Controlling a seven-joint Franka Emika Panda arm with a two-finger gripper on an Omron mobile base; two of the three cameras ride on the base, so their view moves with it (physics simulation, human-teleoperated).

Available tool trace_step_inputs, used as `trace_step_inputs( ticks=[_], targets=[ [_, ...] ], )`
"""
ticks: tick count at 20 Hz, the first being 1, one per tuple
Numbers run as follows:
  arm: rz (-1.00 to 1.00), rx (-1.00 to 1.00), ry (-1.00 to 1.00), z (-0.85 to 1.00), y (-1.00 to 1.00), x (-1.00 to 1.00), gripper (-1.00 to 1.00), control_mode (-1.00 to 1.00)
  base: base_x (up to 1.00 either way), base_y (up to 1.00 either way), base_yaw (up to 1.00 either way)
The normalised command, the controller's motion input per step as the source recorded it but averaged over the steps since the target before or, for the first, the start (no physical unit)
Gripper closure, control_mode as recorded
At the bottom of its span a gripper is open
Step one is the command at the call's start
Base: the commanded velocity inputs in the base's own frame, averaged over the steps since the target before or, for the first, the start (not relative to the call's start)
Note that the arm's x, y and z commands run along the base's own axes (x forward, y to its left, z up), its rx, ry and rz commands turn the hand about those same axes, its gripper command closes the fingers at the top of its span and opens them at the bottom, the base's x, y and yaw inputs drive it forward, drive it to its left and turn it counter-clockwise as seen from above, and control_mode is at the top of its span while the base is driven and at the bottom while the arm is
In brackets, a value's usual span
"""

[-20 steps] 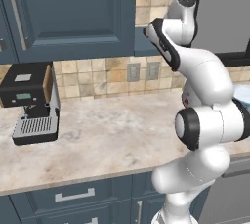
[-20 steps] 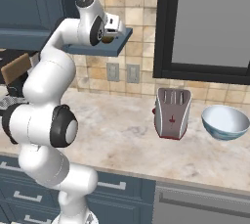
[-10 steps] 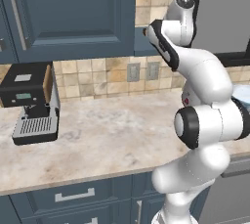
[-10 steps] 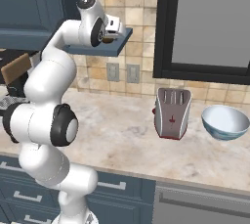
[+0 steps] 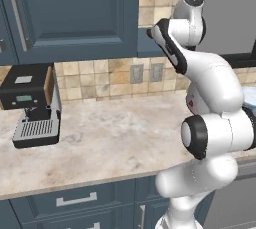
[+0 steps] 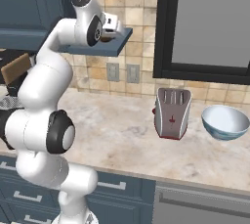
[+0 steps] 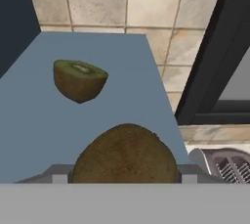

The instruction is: Pick the kiwis from the cabinet and place them in one bowl. Pick the lemon from the sink and place it in the other bowl.

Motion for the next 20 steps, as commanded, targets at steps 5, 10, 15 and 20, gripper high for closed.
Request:
trace_step_inputs(
  ticks=[5,10,15,20],
  targets=[
    [-0.02,0.02,-0.04,0.11,-0.02,-1.00,1.00,-1.00,0.00,0.00,0.00],
    [-0.01,0.04,0.00,0.07,0.00,-1.00,1.00,-1.00,0.00,0.00,0.00],
    [0.00,0.00,0.00,0.12,0.01,-1.00,1.00,-1.00,0.00,0.00,0.00],
    [0.00,0.00,0.01,0.05,0.00,-0.94,1.00,-1.00,0.00,0.00,0.00]
  ],
)
